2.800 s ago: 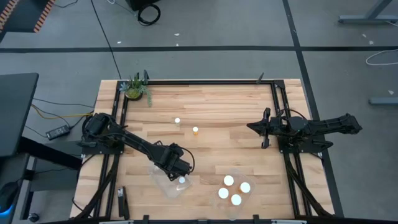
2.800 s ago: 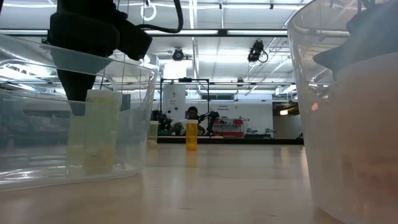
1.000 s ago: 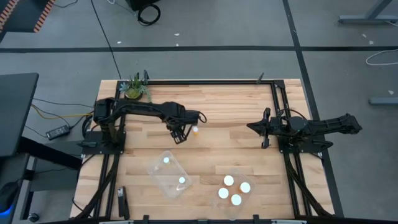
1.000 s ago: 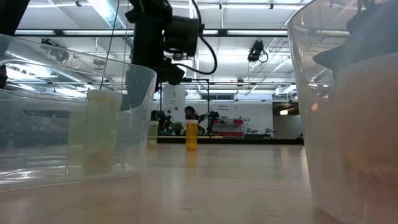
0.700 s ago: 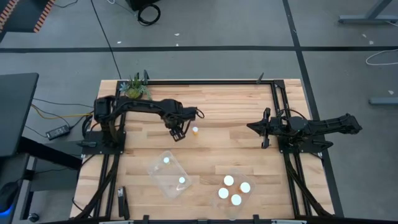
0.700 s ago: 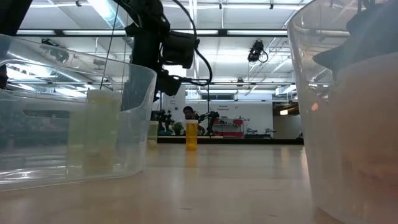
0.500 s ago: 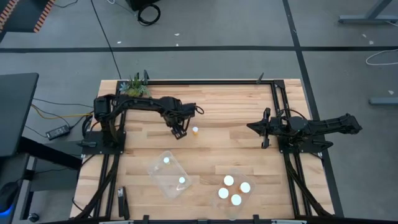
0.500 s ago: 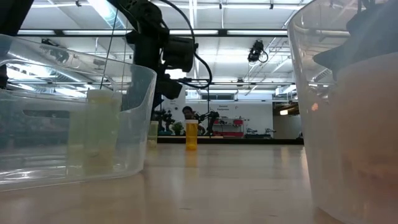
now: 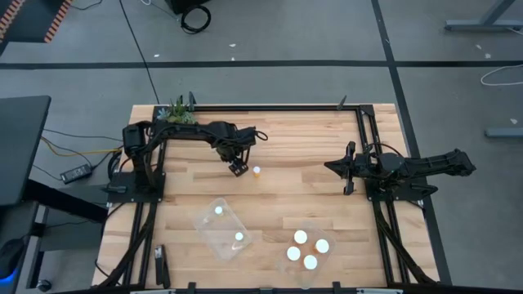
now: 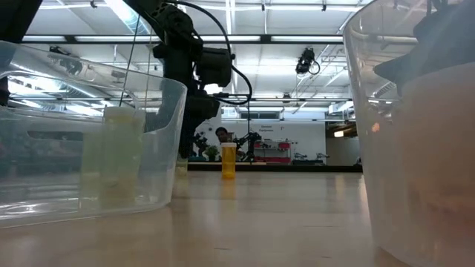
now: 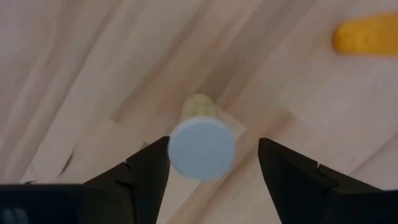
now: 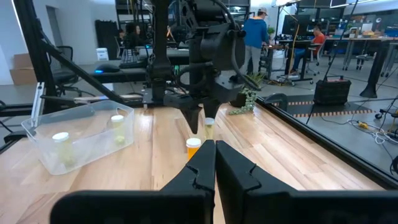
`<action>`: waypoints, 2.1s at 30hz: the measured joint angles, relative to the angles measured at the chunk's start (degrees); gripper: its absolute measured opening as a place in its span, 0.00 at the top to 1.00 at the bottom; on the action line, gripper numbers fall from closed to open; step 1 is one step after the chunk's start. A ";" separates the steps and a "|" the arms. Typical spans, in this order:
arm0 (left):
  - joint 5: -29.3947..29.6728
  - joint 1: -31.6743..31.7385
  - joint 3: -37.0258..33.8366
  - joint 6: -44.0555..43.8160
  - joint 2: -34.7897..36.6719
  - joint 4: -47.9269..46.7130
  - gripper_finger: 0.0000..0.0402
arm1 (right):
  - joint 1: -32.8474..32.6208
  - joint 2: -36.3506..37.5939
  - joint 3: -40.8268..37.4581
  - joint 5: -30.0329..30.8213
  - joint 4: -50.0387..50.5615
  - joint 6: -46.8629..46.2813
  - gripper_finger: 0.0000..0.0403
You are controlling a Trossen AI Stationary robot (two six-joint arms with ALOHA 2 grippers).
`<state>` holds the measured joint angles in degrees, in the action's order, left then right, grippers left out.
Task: Pick and place medicine bottles into bin by pill shape (circle, oval)
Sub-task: Put the small yellow pill bottle into the left transparent bin
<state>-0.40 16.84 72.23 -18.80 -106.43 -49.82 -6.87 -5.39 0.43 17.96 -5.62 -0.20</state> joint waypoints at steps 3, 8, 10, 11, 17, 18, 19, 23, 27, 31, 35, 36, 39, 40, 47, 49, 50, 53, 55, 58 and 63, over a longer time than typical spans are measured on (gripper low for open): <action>0.02 0.00 0.00 -0.12 0.00 1.45 0.40 | 0.00 0.02 0.00 0.00 0.01 0.00 0.95; 0.04 -0.11 0.00 -0.12 -0.09 2.33 0.46 | -0.01 0.01 0.00 0.00 0.00 0.01 0.95; 0.04 -0.11 0.00 -0.12 -0.09 2.28 0.49 | -0.02 0.01 0.00 0.00 0.01 -0.01 0.95; 0.15 -0.18 0.00 -0.12 -0.09 2.29 0.50 | 0.00 0.02 0.00 0.00 0.00 -0.01 0.95; 1.83 -1.04 0.00 -0.10 -0.11 2.28 0.61 | 0.00 0.01 0.00 0.01 0.00 -0.01 0.95; 2.06 -1.13 0.00 -0.03 -0.11 2.27 0.63 | 0.00 0.00 0.00 0.02 -0.01 -0.01 0.95; 2.08 -1.29 0.00 -0.05 -0.11 2.29 0.65 | -0.02 0.02 0.00 0.00 0.00 -0.01 0.95; 2.14 -1.71 0.00 -0.07 -0.13 2.34 0.70 | 0.00 0.02 0.00 0.00 -0.01 0.01 0.95; 1.70 -3.52 0.00 -1.18 -0.11 2.46 0.71 | -0.02 0.02 0.00 0.00 0.01 0.01 0.95; -0.11 -6.46 1.48 -2.43 -0.11 1.49 0.67 | -0.01 0.01 0.00 0.00 0.00 0.00 0.95; -1.29 -9.70 4.81 -4.40 -0.09 0.69 0.67 | 0.00 0.01 0.00 0.00 0.01 0.00 0.95; -1.87 -10.50 5.84 -4.82 -0.05 0.22 0.68 | -0.01 0.02 0.00 0.00 0.00 0.00 0.95; -4.32 -12.97 8.57 -6.54 -0.04 -0.96 0.70 | -0.01 0.02 0.00 0.01 0.01 0.00 0.95; -4.90 -13.82 9.42 -7.30 -0.04 -1.49 0.70 | -0.02 0.02 0.00 0.00 0.01 -0.01 0.95; -6.70 -20.96 13.68 -12.51 -0.02 -2.68 0.68 | 0.00 0.02 0.00 0.01 0.01 0.00 0.95; -7.79 -22.83 14.17 -14.06 -0.02 -2.75 0.67 | 0.00 0.00 0.00 0.00 0.01 0.01 0.95; -8.44 -23.74 14.31 -15.18 -0.02 -2.74 0.67 | 0.00 0.01 0.00 0.00 -0.01 0.00 0.95; -9.96 -26.06 14.47 -18.57 -0.02 -2.70 0.68 | 0.00 0.00 0.00 0.00 0.01 0.00 0.95; -9.98 -27.52 14.45 -20.85 -0.02 -2.69 0.69 | -0.02 0.02 0.00 0.02 0.01 -0.01 0.95; -9.99 -29.53 14.46 -22.98 -0.02 -2.65 0.70 | 0.00 0.02 0.00 0.02 0.01 -0.01 0.95; -9.99 -32.05 14.45 -27.12 -0.02 -2.59 0.68 | -0.01 0.01 0.00 0.00 0.01 0.00 0.95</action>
<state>-10.40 -15.21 86.67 -45.92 -106.45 -52.41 -6.88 -5.38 0.43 17.96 -5.61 -0.20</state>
